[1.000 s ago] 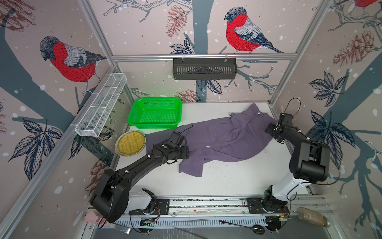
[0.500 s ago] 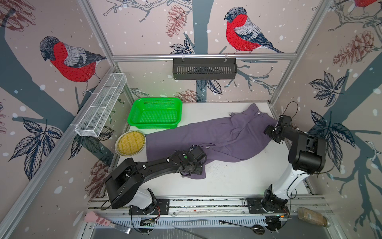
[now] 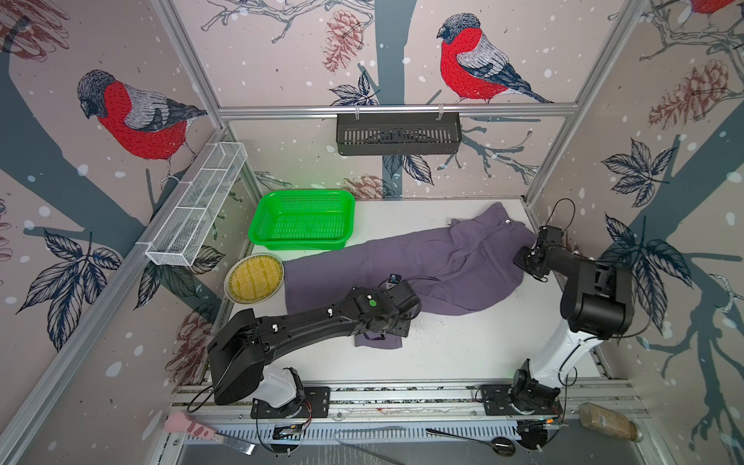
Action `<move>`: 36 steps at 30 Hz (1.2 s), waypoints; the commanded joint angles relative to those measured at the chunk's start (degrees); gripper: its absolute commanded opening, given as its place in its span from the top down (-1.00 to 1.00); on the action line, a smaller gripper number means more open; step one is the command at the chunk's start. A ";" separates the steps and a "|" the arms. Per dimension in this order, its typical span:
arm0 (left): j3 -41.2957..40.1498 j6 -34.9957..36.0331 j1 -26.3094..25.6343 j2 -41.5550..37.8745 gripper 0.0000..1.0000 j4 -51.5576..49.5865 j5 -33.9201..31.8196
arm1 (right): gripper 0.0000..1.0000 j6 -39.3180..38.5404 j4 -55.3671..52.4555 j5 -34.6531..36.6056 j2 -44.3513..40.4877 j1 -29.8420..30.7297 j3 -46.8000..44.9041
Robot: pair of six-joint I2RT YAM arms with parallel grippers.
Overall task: Fold and stack the trousers
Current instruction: Smooth out the trousers at the center of the table.
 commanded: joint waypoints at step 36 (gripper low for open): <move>-0.83 -0.14 9.11 -4.75 1.00 -9.58 -2.72 | 0.76 3.58 1.30 3.89 -16.90 -0.23 -12.58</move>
